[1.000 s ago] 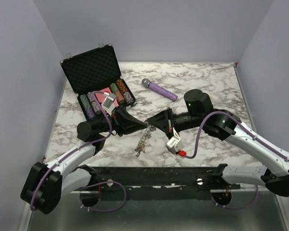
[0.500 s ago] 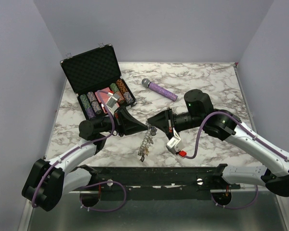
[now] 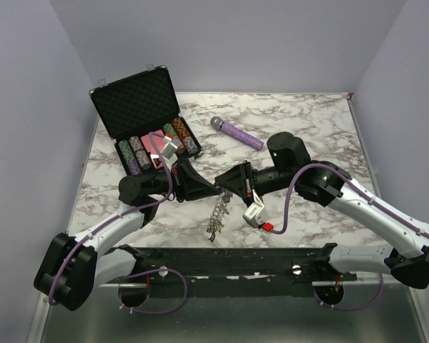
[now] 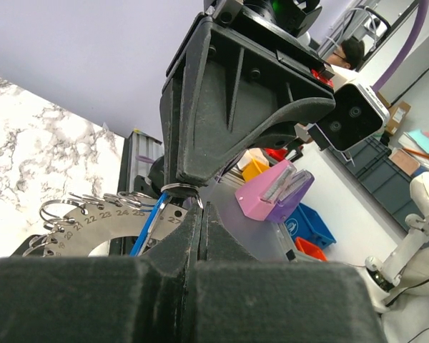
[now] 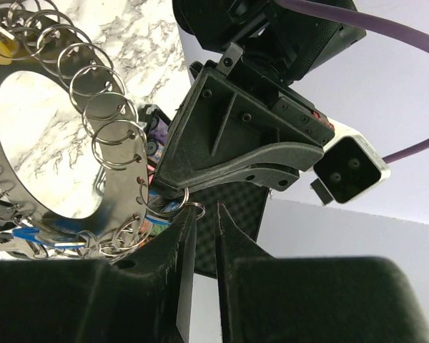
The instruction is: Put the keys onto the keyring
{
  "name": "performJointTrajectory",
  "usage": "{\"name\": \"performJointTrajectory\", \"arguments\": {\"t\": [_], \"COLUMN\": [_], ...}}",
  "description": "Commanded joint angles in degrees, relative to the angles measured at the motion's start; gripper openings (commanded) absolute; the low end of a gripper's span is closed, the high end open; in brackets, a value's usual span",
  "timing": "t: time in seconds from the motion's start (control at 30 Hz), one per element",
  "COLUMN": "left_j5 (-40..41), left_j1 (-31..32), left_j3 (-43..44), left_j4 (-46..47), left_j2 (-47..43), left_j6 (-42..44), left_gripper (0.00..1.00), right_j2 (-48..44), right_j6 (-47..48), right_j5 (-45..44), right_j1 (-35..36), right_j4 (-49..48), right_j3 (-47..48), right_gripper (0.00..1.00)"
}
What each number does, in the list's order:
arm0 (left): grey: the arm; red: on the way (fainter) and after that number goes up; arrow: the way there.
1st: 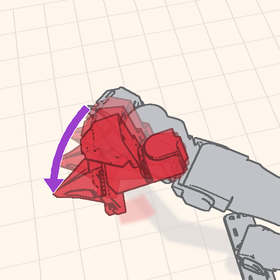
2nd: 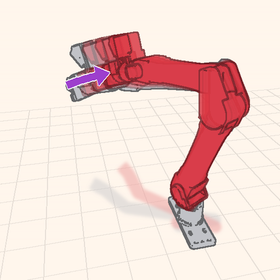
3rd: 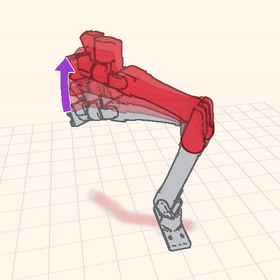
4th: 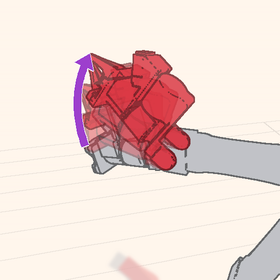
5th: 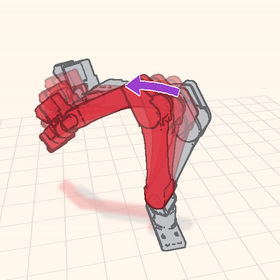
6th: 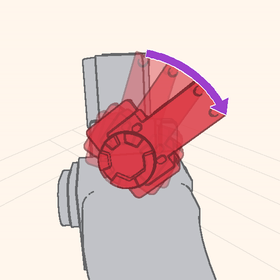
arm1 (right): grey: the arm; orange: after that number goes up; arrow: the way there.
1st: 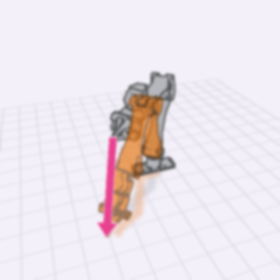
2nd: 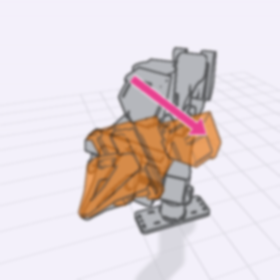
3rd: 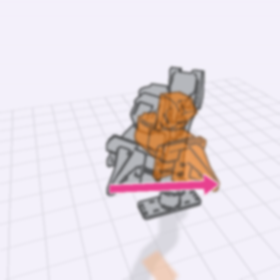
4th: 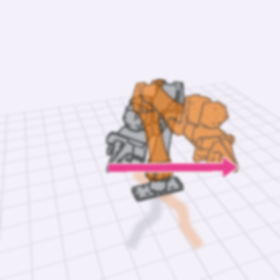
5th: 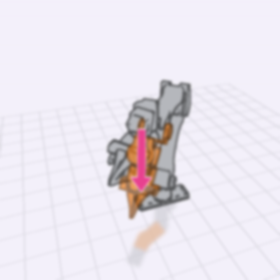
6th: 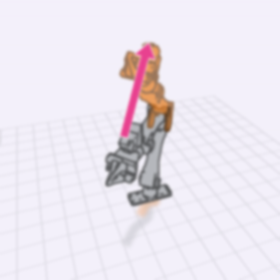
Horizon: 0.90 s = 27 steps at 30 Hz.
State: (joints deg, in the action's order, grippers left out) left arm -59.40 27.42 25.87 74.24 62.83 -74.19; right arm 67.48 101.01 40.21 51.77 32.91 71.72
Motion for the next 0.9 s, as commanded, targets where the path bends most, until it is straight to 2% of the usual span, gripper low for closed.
{"name": "performJointTrajectory", "arguments": {"t": [0.0,0.4,0.87], "left_j5": [-2.30,0.16,-0.02], "left_j1": [0.09,0.18,0.88], "left_j3": [2.17,2.69,9.90], "left_j4": [17.17,17.26,17.34], "left_j2": [-0.42,-2.10,0.54], "left_j6": [0.01,5.72,11.97], "left_gripper": [0.00,0.00,0.00], "right_j2": [1.60,1.42,1.25], "right_j6": [1.38,1.38,0.59], "right_j5": [-0.83,-1.62,-3.38], "right_j1": [-0.35,-0.35,-0.26], "right_j4": [-1.88,-1.18,-1.00], "right_j3": [1.57,4.12,5.62], "right_gripper": [0.24,0.25,0.26]}}
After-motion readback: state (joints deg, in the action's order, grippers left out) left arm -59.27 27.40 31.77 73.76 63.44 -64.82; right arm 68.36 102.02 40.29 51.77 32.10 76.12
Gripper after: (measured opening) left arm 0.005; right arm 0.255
